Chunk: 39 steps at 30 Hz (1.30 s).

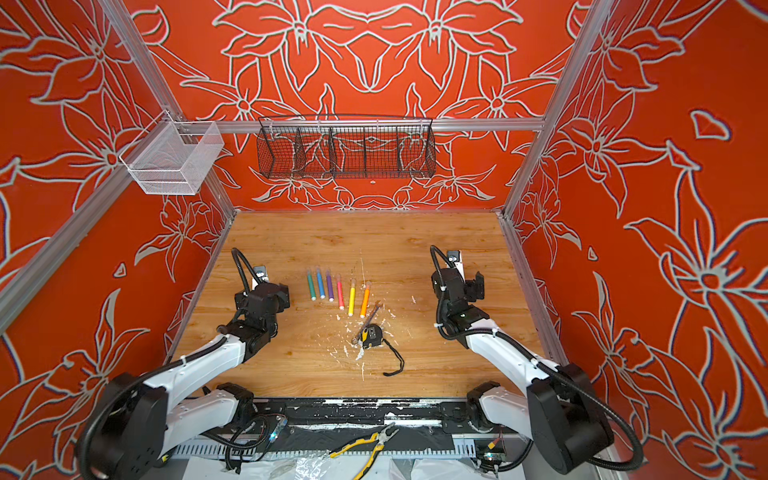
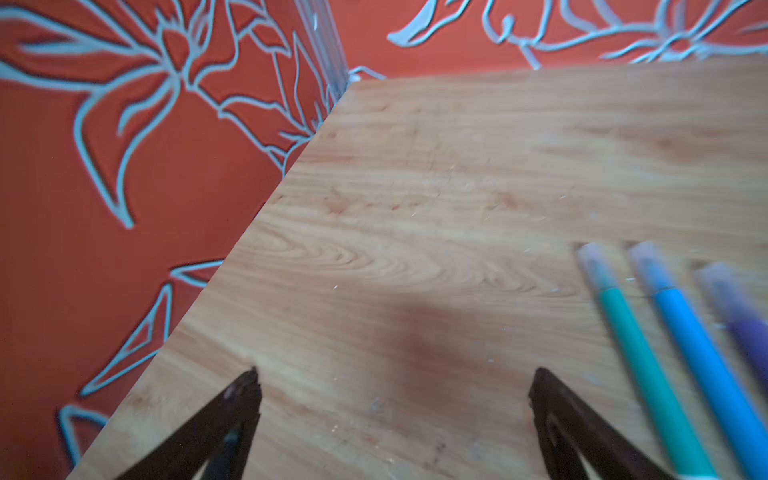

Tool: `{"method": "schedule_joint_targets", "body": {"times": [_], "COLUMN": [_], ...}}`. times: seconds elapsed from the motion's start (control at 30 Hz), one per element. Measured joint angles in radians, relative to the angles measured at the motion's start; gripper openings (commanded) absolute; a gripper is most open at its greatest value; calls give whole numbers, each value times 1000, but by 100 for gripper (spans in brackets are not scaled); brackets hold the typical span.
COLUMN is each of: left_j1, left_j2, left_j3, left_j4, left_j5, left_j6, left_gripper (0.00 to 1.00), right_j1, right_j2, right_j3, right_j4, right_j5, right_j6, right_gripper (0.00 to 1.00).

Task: Insert the pens into the pen caps

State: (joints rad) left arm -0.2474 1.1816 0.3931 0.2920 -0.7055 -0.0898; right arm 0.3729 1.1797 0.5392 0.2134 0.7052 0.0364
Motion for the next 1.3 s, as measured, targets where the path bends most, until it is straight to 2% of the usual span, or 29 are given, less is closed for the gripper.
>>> {"method": "schedule_joint_targets", "body": {"times": [0.1, 0.23, 0.33, 0.47, 0.57, 0.7, 0.77, 1.03, 1.3], "left_j1": [47, 67, 79, 97, 104, 150, 185, 201, 201], "left_j2": [163, 296, 261, 162, 148, 150, 174, 204, 204], "left_j3": [39, 116, 69, -69, -109, -103, -102, -101, -101], "left_j4": [61, 130, 211, 334, 378, 390, 421, 446, 451], "left_j5": [2, 40, 98, 151, 182, 274, 319, 396, 410], "left_j6": [10, 42, 57, 62, 67, 59, 56, 52, 52], "left_gripper": [89, 88, 88, 87, 86, 88, 98, 97, 97], "right_j1": [-37, -59, -84, -210, -284, -289, -288, -283, -277], "right_j2": [83, 262, 303, 243, 218, 217, 217, 244, 251], "right_j3": [-40, -84, -105, -137, -153, -156, -157, -234, -257], "right_j4": [137, 330, 382, 438, 460, 473, 475, 583, 663], "right_j5": [-2, -6, -50, -191, -264, -323, -339, -435, -453], "right_j6": [-35, -98, -112, -74, -42, -24, -19, -32, -42], "right_gripper": [98, 98, 98, 98, 98, 98, 98, 98, 98]}}
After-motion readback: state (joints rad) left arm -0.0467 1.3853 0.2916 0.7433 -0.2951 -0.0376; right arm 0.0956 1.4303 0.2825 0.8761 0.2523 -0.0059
